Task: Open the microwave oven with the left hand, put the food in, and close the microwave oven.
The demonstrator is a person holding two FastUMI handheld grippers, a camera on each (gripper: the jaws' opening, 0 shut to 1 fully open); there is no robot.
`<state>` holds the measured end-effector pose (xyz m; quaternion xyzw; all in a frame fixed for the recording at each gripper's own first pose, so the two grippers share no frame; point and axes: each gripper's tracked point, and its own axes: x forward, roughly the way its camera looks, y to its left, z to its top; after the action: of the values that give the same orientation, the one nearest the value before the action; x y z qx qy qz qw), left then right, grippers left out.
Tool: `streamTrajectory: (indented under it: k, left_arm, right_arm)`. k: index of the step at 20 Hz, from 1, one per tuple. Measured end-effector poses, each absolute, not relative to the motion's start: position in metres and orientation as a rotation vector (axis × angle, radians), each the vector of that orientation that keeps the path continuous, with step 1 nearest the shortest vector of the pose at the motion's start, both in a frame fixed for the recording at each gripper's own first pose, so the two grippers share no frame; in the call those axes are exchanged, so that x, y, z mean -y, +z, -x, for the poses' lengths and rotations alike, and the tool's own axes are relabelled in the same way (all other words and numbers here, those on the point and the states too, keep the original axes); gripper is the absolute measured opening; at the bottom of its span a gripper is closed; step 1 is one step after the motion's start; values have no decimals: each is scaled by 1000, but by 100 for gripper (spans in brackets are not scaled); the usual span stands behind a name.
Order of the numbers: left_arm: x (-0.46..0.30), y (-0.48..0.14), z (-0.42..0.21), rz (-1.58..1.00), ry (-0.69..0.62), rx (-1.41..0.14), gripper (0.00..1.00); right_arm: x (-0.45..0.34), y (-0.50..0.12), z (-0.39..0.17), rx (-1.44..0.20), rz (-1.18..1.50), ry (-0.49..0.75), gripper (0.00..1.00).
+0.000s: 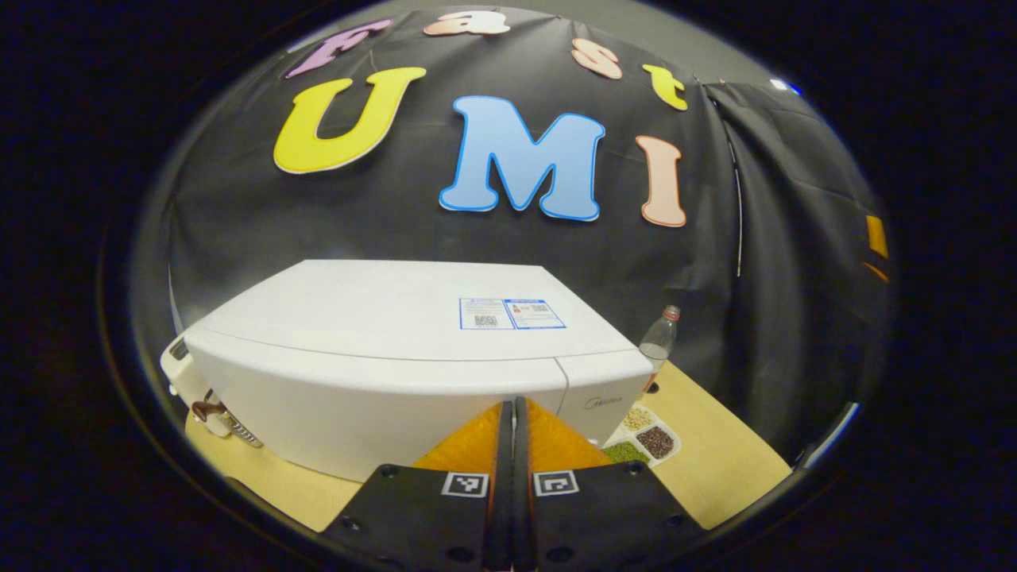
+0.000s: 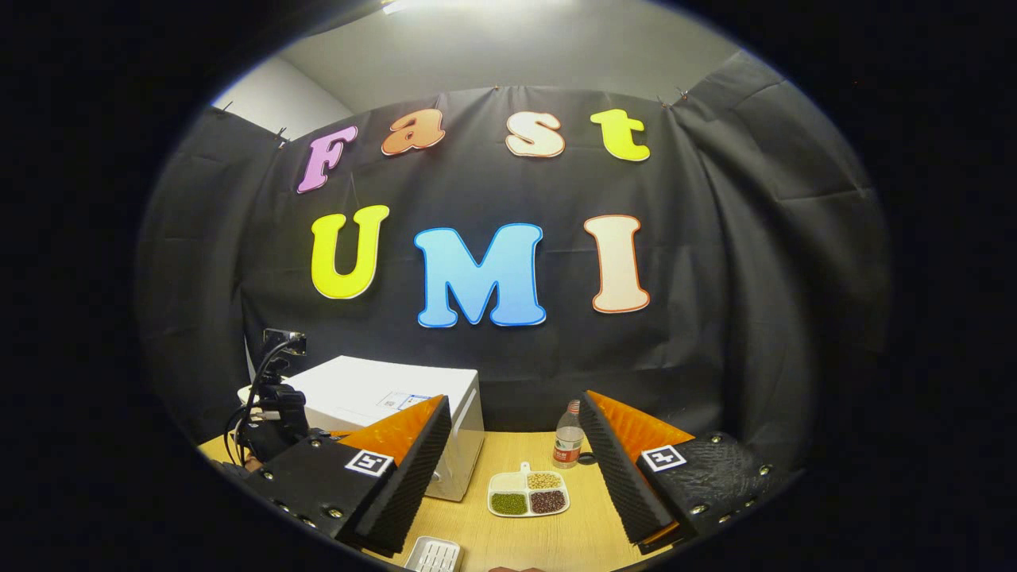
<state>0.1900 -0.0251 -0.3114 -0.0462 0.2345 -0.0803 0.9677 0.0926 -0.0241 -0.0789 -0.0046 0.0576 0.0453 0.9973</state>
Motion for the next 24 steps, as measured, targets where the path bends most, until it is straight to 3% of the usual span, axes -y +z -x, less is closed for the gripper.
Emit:
streamTrajectory:
  k: [6,9,11,24]
  left_arm:
    - [1,-168,-151,-29,-132,-235,7]
    - [-29,-93,-89,2,-64,-124,100]
    - [-46,-66,-82,28,-19,-85,94]
    - [-107,14,-8,-5,-44,8,96]
  right_arm:
    - [2,-57,-90,-79,2,95,98]
    - [-14,-40,-86,-57,-5,97,98]
    - [-28,-32,-81,-47,-5,111,98]
    - [-71,12,-23,5,-32,67,98]
